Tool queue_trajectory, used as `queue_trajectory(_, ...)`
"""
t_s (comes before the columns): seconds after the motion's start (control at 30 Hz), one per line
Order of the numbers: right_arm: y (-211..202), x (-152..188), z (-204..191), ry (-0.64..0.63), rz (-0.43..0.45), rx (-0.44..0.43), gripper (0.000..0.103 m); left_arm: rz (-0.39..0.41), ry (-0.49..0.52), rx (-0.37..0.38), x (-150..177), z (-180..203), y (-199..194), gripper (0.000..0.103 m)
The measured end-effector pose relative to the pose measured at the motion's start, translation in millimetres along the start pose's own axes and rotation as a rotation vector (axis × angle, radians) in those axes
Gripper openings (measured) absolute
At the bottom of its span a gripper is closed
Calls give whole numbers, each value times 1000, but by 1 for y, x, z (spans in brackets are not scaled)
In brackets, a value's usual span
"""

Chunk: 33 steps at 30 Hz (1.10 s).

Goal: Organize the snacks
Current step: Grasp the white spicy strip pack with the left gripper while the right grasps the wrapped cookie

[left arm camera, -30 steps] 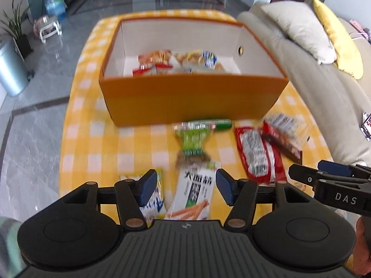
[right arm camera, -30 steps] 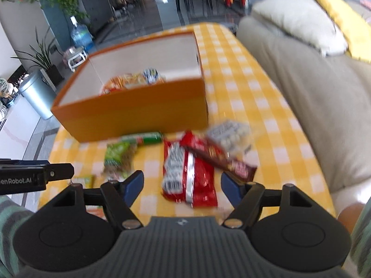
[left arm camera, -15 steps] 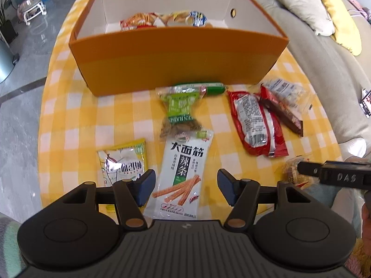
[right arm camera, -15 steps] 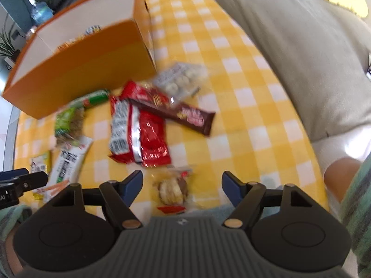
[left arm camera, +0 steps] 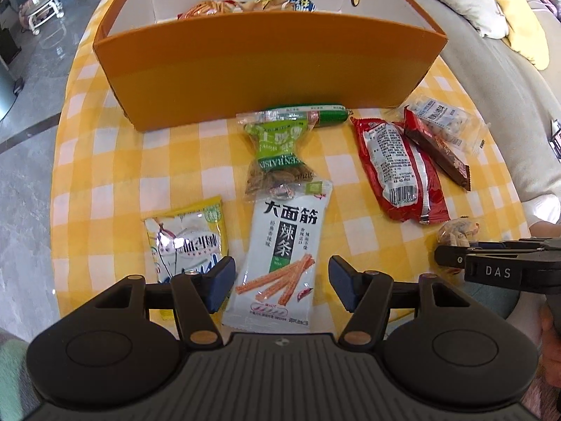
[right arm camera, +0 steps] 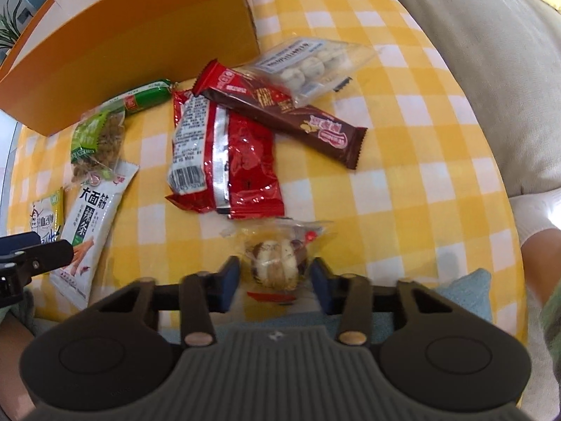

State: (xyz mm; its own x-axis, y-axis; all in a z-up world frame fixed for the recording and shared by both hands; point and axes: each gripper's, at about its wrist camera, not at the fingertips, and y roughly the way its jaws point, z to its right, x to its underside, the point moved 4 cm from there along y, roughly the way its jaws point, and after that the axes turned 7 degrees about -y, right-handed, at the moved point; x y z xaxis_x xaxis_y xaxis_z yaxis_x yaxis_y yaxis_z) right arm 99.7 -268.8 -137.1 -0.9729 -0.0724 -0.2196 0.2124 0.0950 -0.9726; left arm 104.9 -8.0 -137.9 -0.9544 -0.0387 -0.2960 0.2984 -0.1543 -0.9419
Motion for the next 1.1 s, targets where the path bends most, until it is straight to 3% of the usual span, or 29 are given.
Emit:
queue_trajectory(0.13,-5,-2,-10,-15,15,-60,36,16,11,1,-6,-2,-3,81)
queue_trajectory(0.37,-4,-8,-25,-22,24,-110,35,17,141,-34,-11,22,17,84)
queue_trajectory(0.5,2,-9,-25,1,12,-119,35,-14,154,-58,-10,28,33,84)
queue_trajectory(0.63,5,-10,-26,15,6,-132,36,-25,160,-132,-8,28,47,84)
queue_trajectory(0.83,8,-13,-28,10,6,-141,36,-41,135,-102,-8,26,59,86)
queue_trajectory(1.0,10,-14,-29,9,6,-143,37,-24,142,-78,-11,25,60,73)
queue_trajectory(1.07,11,-15,-30,10,6,-144,37,-12,143,-76,-10,26,59,59)
queue_trajectory(1.1,11,-15,-30,11,6,-144,37,-10,140,-77,-11,27,56,59)
